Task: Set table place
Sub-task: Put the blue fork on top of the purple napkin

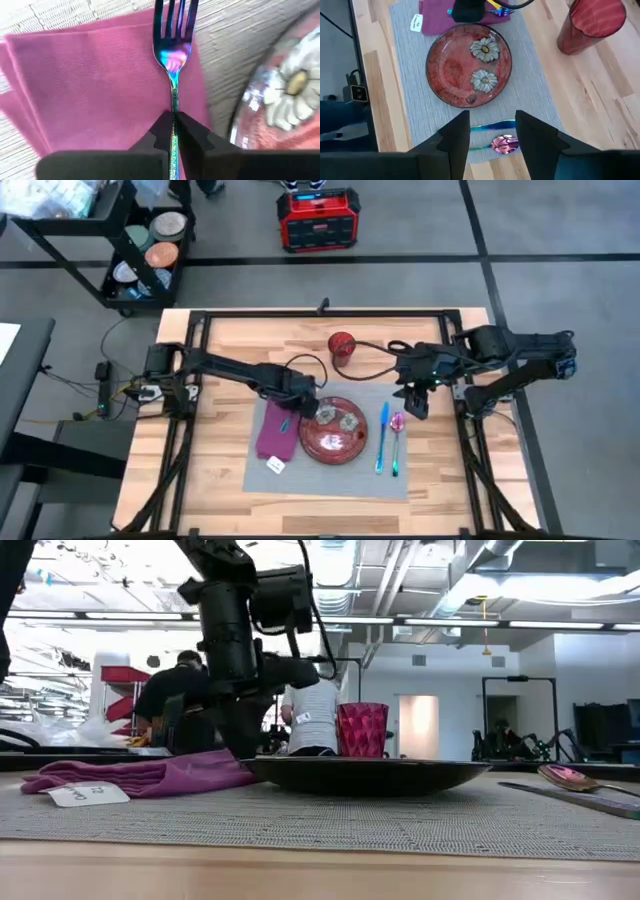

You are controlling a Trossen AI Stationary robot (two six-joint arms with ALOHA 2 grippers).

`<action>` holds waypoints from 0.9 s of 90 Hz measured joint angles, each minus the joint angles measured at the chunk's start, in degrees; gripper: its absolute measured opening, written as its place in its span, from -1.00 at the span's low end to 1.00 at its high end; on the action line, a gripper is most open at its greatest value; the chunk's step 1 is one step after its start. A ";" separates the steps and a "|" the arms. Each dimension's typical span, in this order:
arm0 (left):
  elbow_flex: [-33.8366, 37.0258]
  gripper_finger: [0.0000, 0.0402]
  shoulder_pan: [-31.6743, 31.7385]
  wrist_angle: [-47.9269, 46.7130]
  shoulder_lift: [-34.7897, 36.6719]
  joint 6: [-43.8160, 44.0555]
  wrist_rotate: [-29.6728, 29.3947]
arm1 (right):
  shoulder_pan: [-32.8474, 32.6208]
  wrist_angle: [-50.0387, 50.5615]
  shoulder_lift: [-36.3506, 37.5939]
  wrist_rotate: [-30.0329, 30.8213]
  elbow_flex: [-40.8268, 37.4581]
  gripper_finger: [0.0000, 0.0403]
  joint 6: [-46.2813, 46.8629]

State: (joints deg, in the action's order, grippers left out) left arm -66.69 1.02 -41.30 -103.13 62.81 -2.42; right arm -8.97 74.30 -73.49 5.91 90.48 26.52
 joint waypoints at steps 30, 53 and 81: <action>-0.31 -1.00 -4.76 -3.89 0.01 8.98 -0.19 | 0.00 0.39 0.00 0.00 0.00 -0.28 -0.33; -0.31 -1.00 -8.87 -7.44 0.79 14.17 -3.10 | -0.01 0.46 0.00 0.04 0.00 -0.28 -1.44; 3.60 -1.00 -7.85 -3.17 0.79 16.29 -3.68 | -0.02 0.50 0.00 0.09 0.00 -0.28 -1.67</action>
State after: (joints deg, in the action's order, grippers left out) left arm -63.08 -6.83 -44.47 -102.35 79.09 -6.10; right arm -8.99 74.81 -73.49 6.00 90.48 24.85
